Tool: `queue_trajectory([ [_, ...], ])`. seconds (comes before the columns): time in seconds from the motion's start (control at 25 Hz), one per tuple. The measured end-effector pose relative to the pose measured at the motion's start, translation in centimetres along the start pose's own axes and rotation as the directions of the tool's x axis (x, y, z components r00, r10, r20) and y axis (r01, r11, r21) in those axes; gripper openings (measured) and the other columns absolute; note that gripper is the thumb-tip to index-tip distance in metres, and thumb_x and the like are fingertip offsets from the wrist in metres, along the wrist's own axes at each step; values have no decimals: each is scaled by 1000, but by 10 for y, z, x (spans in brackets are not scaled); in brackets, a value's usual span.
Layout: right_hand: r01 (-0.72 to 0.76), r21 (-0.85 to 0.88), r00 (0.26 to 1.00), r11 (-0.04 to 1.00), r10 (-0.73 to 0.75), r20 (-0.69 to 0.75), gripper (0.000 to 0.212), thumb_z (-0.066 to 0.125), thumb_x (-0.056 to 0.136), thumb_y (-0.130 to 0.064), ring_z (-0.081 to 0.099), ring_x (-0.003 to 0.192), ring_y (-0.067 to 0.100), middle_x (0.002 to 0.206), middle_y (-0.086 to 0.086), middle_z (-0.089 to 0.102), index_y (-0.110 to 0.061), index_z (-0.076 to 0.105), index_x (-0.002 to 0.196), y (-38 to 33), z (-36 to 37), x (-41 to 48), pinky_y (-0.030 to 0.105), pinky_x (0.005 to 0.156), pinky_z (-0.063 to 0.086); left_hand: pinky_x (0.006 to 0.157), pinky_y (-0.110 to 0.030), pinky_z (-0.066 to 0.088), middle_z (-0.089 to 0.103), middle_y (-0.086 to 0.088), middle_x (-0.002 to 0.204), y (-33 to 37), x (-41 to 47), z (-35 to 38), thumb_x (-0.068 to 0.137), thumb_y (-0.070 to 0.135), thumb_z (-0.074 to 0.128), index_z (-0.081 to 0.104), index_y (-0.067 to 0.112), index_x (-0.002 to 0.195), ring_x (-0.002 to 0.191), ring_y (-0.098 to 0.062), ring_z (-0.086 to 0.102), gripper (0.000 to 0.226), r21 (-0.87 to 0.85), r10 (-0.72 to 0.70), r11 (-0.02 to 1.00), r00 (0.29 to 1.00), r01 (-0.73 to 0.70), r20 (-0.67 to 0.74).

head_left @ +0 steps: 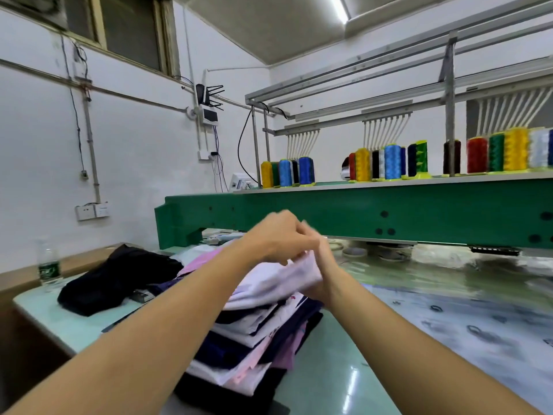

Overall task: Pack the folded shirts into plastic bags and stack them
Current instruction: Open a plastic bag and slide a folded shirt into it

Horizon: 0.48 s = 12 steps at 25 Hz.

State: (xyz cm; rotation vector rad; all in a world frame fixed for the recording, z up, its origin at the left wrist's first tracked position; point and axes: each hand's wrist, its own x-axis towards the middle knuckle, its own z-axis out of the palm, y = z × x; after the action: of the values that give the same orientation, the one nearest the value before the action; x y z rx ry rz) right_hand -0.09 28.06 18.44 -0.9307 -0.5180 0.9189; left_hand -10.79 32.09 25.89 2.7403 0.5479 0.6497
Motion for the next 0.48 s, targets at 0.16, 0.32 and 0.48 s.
queue_trajectory([
  [0.16,-34,-357,928,934,-103,-357,20,63,84,6,59,98,31,104,17,63,4,63,104,3,-39,1,37,83,50,79,-36,53,72,-6,108,-68,-1,4,88,35,51,65,16,99,96,-28,65,27,283,-303,902,945,325,-120],
  [0.32,-38,-274,925,961,-70,-373,16,62,78,11,57,97,33,104,17,61,2,59,92,-10,-66,-7,48,99,47,95,-40,51,62,-5,132,-121,-4,2,88,69,50,56,18,132,111,-28,60,68,385,-510,799,860,463,23],
  [0.48,20,-500,939,866,-188,-289,64,58,79,12,55,100,28,118,8,57,-14,51,136,-13,-69,-11,25,78,50,81,-33,52,59,-3,118,-109,0,2,78,62,74,52,20,124,102,-27,59,66,154,-523,849,846,506,103],
])
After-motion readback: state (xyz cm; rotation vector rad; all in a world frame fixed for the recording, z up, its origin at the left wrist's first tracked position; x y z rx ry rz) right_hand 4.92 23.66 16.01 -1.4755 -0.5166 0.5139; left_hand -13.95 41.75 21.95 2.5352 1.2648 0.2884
